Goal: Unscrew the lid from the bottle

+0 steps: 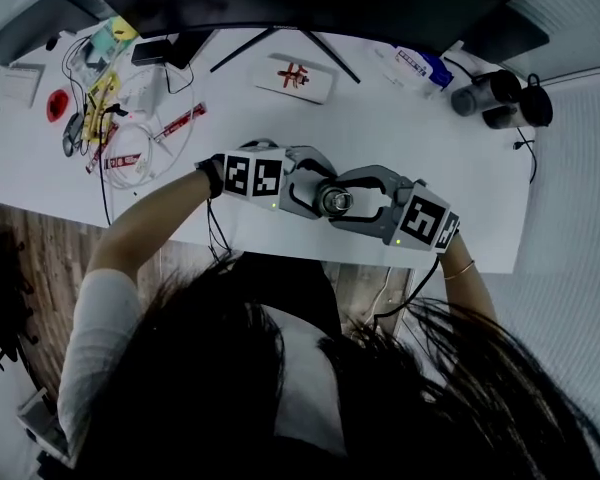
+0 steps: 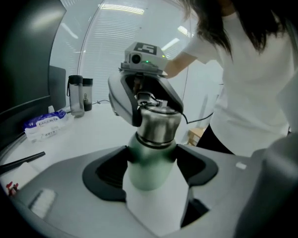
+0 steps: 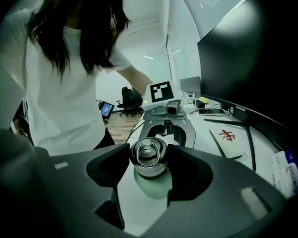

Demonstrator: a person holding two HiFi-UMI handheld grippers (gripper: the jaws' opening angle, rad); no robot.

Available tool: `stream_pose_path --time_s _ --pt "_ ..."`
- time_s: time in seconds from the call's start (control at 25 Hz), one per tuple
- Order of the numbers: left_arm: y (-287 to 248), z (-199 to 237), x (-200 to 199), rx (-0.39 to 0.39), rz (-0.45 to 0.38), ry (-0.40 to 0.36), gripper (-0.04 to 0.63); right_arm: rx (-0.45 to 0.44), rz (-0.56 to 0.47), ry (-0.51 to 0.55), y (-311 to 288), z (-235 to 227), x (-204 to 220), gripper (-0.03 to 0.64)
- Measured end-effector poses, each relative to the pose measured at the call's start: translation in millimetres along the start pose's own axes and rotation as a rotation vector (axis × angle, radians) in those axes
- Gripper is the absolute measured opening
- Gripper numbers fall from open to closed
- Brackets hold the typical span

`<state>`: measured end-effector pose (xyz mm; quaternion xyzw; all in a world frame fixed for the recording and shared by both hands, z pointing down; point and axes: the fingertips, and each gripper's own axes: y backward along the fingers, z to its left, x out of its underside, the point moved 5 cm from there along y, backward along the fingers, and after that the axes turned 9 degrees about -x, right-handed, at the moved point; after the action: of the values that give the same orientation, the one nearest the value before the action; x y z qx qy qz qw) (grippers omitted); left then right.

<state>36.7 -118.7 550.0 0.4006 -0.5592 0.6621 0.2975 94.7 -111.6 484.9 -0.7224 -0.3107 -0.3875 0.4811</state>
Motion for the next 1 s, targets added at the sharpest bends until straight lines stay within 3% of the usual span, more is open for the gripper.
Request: stream_pose_path --time_s 0.12,0.4,0.48,0.6,0.84,1.0 --pt "-0.1 -3.5 1.4 -0.051 -0.021 0.028 0.360 0.113 -0.081 -0.098 -0.1 6.4 -1.8 0.239" --pt "-1.1 -15.8 4.2 -0.259 -0.091 0.148 0.359 0.685 -0.436 -0.388 13.1 34.7 -2.4 0.264" --pt "-1.9 -18.9 4.1 -0.324 -0.108 0.180 0.359 0.795 -0.518 -0.456 5.1 42.5 3.1 0.264" --pt "-3.8 -23.8 4.0 -0.408 -0.123 0.219 0.359 0.929 -0.555 -0.503 -6.1 47.0 7.9 0.264" --pt "-5.5 -30.0 1.9 -0.504 -0.133 0.269 0.359 1.066 -0.522 -0.517 -13.8 41.7 9.0 0.262" --pt "-6.1 -31.8 1.9 -0.538 -0.140 0.289 0.359 1.063 -0.488 -0.463 -14.7 36.2 9.6 0.258"
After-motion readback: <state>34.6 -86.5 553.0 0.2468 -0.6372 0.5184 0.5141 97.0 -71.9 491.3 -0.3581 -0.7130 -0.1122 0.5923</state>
